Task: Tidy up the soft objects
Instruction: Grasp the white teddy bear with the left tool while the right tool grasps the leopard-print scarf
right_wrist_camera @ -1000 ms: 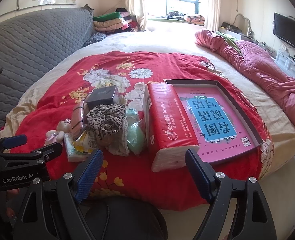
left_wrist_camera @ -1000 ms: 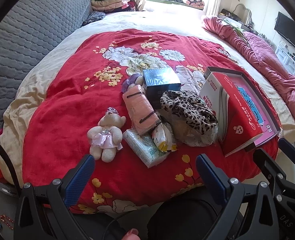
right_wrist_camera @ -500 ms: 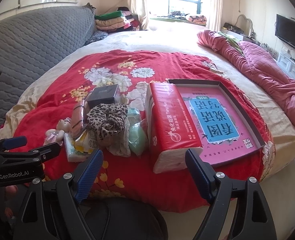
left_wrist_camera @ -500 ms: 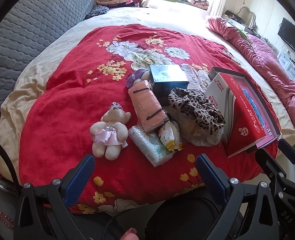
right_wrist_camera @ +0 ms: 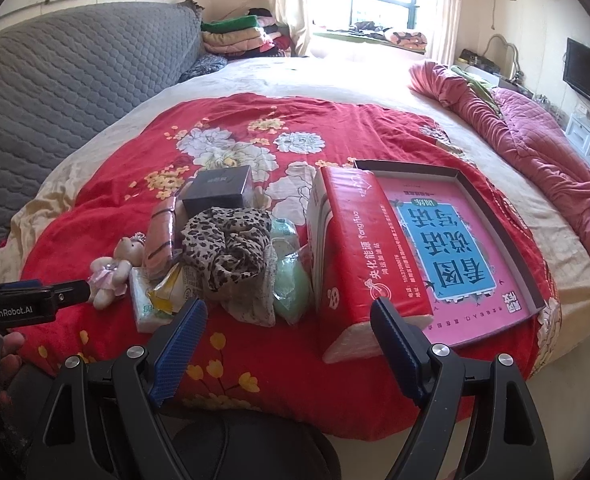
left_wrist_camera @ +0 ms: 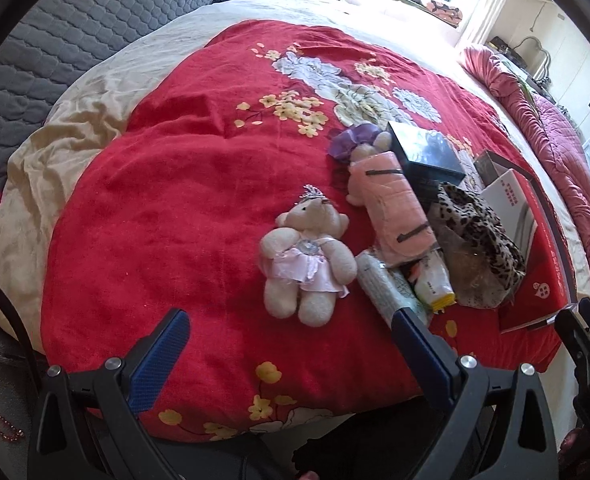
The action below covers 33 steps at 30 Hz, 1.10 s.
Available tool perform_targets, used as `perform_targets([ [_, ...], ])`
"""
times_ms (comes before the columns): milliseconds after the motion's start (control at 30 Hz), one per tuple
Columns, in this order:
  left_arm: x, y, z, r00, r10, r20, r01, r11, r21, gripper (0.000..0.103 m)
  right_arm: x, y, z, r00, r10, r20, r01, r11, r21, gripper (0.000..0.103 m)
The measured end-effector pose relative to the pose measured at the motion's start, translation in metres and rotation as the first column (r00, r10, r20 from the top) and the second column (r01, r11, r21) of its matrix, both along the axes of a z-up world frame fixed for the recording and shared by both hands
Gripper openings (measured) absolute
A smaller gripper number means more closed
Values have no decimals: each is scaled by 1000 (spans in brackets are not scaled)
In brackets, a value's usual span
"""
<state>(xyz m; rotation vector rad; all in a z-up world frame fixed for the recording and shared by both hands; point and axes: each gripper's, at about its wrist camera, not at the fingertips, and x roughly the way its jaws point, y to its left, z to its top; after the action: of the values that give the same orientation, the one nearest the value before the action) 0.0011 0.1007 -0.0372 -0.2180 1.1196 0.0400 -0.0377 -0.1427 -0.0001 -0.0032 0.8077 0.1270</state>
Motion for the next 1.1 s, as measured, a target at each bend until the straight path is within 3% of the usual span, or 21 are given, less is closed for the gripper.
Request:
perform_targets([
  [400,29,4,-32,998,-21,-52,22,999,29,99,34,25,-11,996,82,-36,-84,996,-33,85],
  [867,48,16,-50,997,-35,-73,28,996,-85,94,94,65,-31,980,177,-91,-189,971,-145,84],
  [967,52,13,-52,996,-58,-74,50,993,-104,88,103,66,-35,977,184,-107,-197,973,-121,72],
  [1033,54,11,-55,994,-70,-79,59,990,-129,77,106,65,-37,975,191,-115,-203,973,-109,49],
  [1100,56,10,-57,994,-77,-76,65,986,-155,70,107,64,-37,974,195,-111,-206,974,-92,41],
])
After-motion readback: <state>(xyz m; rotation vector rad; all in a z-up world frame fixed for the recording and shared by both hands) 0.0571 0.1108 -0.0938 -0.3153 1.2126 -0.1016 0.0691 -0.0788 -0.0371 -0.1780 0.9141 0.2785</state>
